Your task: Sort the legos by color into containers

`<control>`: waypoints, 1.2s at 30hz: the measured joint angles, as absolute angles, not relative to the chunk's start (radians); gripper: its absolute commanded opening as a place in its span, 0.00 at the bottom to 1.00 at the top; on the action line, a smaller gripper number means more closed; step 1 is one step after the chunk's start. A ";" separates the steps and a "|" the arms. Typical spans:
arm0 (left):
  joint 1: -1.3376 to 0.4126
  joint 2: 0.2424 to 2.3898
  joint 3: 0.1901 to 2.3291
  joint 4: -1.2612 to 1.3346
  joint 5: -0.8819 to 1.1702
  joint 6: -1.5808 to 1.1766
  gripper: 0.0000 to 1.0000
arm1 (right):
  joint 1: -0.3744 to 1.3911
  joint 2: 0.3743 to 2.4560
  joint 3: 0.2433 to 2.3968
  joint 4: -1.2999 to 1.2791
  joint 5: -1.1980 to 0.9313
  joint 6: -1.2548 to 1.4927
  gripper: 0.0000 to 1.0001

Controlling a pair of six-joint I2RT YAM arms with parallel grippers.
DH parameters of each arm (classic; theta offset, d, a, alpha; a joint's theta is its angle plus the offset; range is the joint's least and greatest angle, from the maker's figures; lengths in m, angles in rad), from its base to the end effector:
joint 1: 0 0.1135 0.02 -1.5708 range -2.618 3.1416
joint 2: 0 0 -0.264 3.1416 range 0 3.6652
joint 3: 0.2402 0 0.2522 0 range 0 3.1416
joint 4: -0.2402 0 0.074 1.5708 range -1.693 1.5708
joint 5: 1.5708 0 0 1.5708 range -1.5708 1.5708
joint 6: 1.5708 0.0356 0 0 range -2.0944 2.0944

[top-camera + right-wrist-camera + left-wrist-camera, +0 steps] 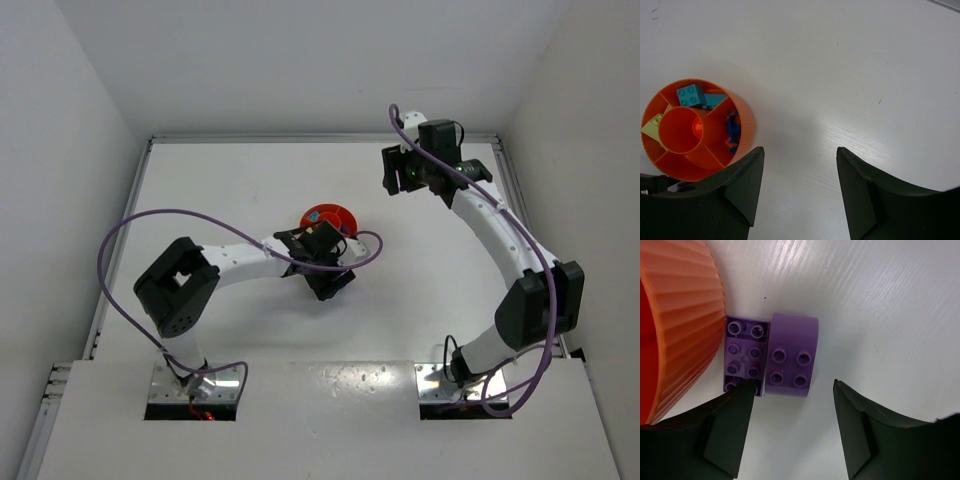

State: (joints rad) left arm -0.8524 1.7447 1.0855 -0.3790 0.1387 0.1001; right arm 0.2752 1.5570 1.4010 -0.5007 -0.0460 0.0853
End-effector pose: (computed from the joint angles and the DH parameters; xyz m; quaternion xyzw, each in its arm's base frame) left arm 0.2277 -0.2679 0.1768 0.4574 0.8470 -0.1586 0.2196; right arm 0.3407 0.0979 0.3318 -0.0952 0.8921 0.0994 0.4303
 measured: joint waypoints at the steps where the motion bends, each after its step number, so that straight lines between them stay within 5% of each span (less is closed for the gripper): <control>1: -0.852 1.747 1.087 -0.378 0.137 0.101 0.64 | 0.275 1.557 1.401 -0.501 -0.048 0.086 0.61; 16: -0.915 1.761 1.118 -0.364 0.115 0.139 0.14 | 0.271 1.557 1.384 -0.501 -0.061 0.087 0.61; 36: -0.893 1.545 1.292 -0.557 0.116 0.296 0.14 | 0.264 1.547 1.384 -0.501 -0.080 0.095 0.61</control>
